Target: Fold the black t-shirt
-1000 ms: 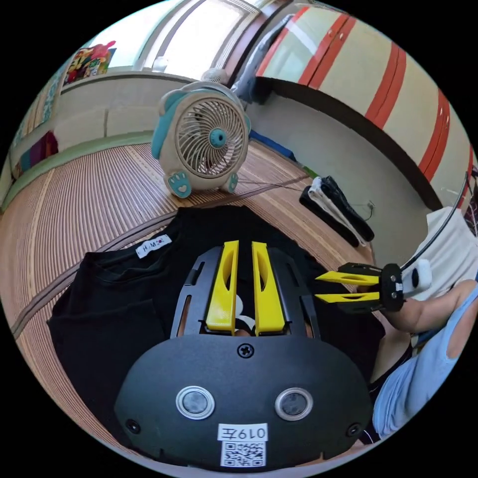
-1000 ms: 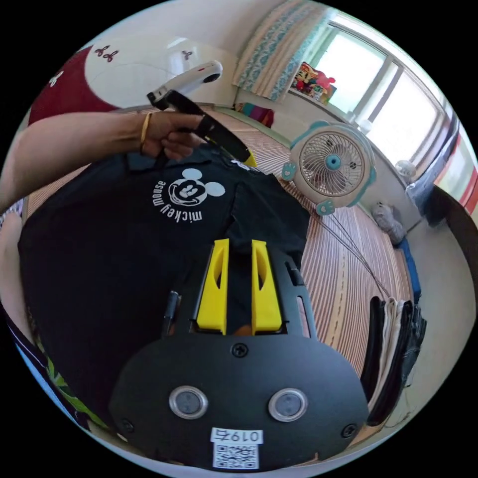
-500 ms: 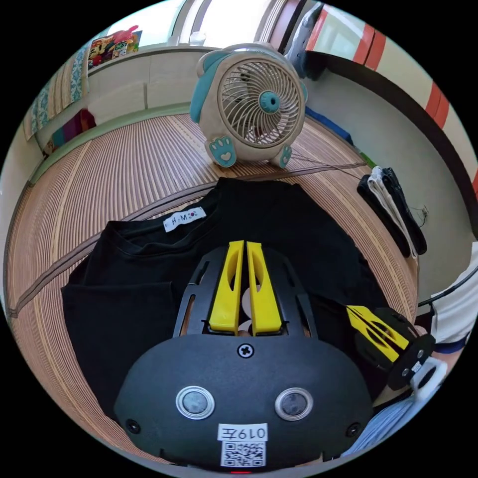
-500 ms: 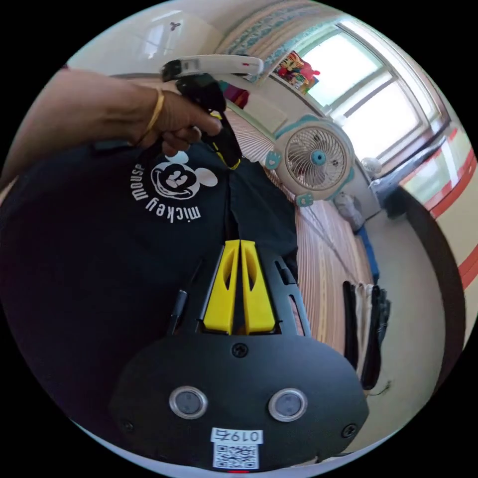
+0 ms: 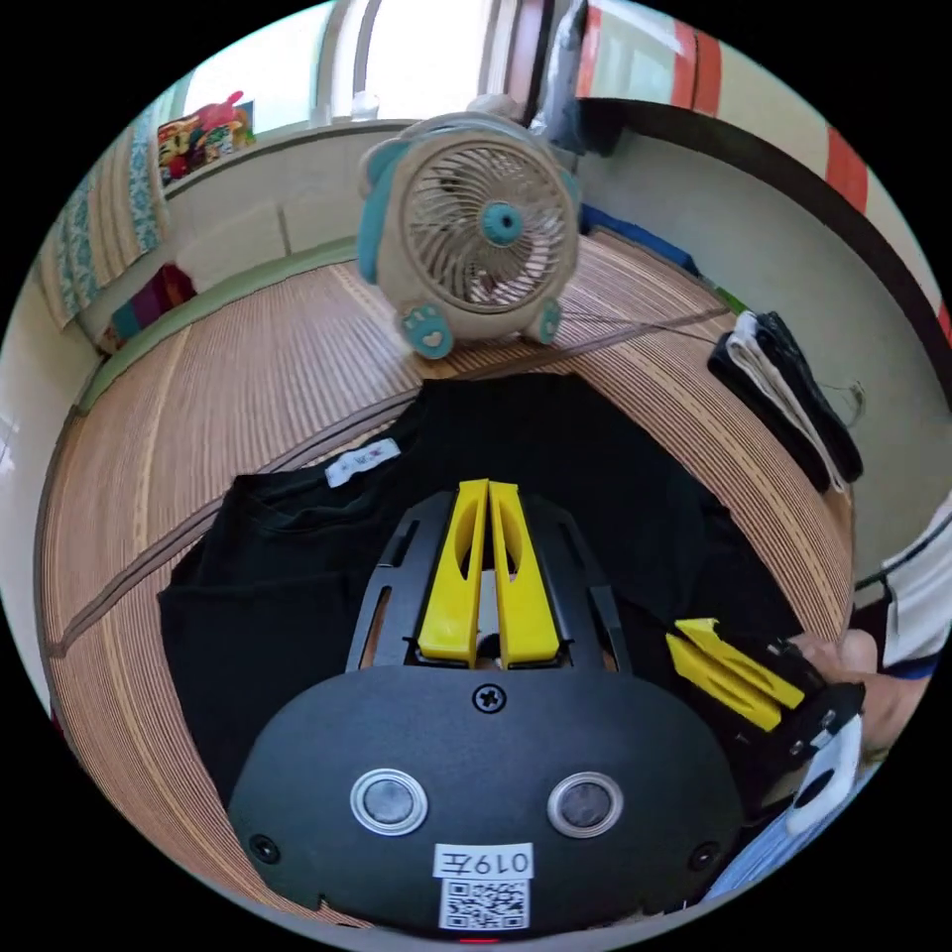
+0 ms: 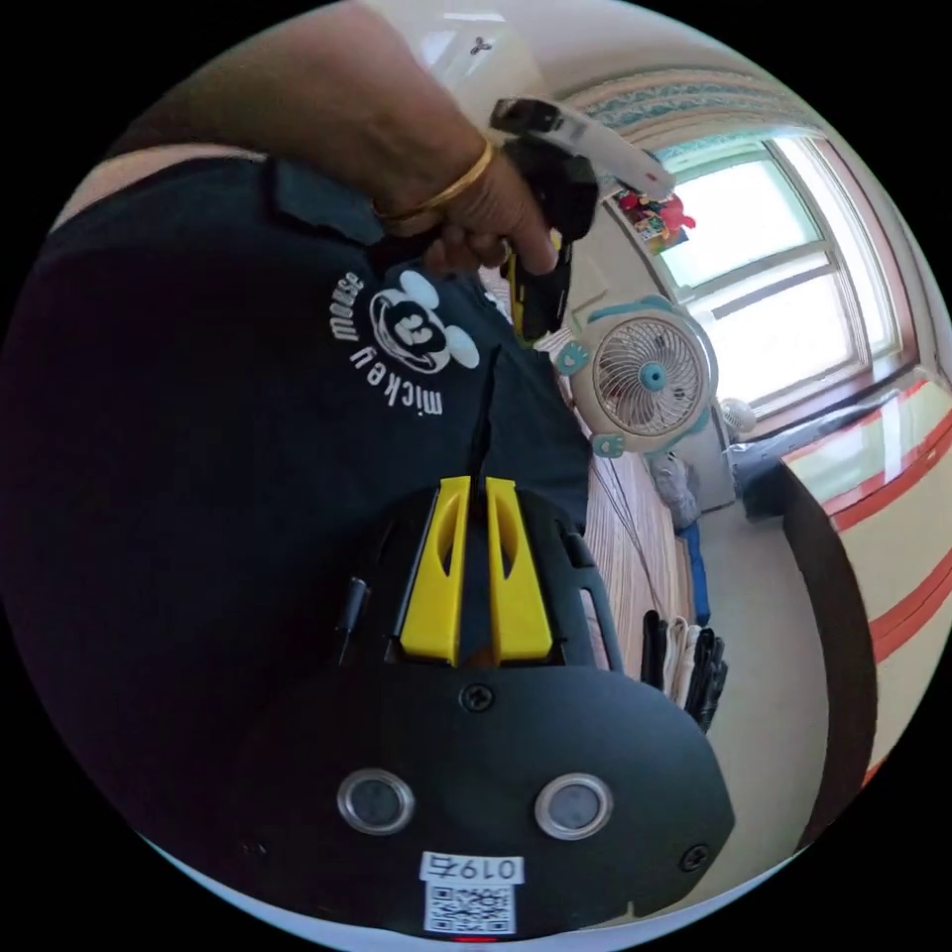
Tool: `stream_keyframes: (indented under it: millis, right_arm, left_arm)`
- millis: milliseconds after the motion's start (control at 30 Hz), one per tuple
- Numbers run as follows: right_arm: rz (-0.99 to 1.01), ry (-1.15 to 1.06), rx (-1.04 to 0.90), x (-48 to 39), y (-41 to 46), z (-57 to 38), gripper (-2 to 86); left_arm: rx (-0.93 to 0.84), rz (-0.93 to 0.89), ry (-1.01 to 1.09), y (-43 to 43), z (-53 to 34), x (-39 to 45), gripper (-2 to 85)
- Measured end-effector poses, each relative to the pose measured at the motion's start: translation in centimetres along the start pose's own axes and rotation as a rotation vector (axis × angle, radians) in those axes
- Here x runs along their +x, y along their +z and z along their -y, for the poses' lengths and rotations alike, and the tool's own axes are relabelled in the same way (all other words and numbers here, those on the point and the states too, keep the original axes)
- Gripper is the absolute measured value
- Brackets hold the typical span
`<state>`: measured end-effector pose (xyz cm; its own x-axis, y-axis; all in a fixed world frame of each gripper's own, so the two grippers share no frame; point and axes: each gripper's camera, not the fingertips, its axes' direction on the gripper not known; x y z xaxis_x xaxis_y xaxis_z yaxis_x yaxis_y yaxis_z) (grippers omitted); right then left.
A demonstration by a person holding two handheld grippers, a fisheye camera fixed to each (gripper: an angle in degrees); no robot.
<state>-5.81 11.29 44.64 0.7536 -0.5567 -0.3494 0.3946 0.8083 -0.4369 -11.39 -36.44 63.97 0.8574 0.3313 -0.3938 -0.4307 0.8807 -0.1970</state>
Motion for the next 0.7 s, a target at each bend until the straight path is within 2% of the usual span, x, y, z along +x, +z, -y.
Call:
stream_keyframes:
  millis: [100, 167, 267, 400, 700]
  right_arm:
    - [0.011, 0.157, 0.027, 5.0, 0.1, -3.1, 4.1]
    - [-0.012, 0.17, -0.032, 7.3, 1.9, -5.0, 4.7]
    - [-0.09, 0.032, -0.108, 8.5, 5.1, -7.4, 6.4]
    - [-0.107, -0.105, -0.1, 8.7, 7.1, -9.4, 6.7]
    - [-0.162, -0.23, -0.134, 9.0, 10.6, -13.6, 7.5]
  left_arm:
    - [-0.004, -0.069, 0.014, -0.2, -0.6, 2.2, 1.1]
    - [-0.01, -0.117, 0.008, -0.4, -1.2, 3.3, 1.1]
    - [-0.045, -0.15, 0.015, -0.4, -2.2, 5.3, 1.1]
    - [-0.077, -0.157, 0.03, -0.1, -3.1, 7.8, 1.0]
    - [-0.126, -0.157, 0.095, 0.3, -4.5, 13.4, 0.8]
